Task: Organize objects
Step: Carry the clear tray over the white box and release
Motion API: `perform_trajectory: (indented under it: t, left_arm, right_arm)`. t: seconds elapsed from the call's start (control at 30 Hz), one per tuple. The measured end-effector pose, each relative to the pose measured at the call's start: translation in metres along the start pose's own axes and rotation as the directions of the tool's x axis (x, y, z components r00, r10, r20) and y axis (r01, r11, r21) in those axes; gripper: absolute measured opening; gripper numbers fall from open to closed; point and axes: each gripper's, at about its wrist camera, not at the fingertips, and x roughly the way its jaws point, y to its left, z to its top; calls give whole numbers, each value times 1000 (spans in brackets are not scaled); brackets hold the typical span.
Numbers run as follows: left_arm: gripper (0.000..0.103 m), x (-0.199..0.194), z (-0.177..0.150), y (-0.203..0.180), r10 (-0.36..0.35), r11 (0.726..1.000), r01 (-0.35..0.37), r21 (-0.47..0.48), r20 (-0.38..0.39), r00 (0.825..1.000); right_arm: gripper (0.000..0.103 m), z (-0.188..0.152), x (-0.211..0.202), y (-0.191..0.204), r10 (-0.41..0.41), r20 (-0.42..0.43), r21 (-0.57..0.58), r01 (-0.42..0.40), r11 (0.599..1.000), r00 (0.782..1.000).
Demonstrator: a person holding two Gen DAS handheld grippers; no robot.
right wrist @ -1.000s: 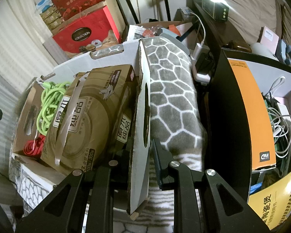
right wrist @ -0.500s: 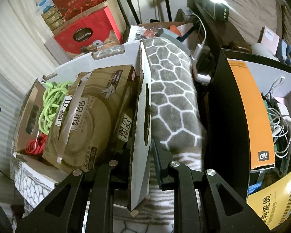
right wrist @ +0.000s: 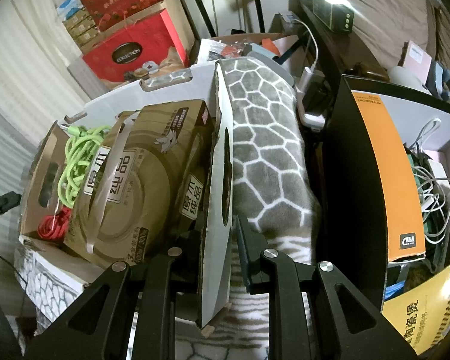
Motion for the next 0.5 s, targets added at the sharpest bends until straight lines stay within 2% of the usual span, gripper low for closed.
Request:
perform_trajectory:
  t: [0.23,0.33,0.4,0.5]
  left_arm:
    - [57,9,6,-32,-72,996,73,48,-17,997]
    - [44,21,6,-39,-70,996,73,54,-53,996]
    - [23,26,5,-41,-63,997,67,50,-69,996]
    - [13,27,3,-49,-48,996,52,71,-59,997]
  right_arm:
    - [19,0,0,0,0,-1,1,0,1000,1000]
    - [19,0,-1,-1,0,-2,-1,0,1000,1000]
    - [19,0,0,-1,3,-2,1,-3,1000,1000]
    - [20,0,0,-2,6,0,2,-6,1000,1000]
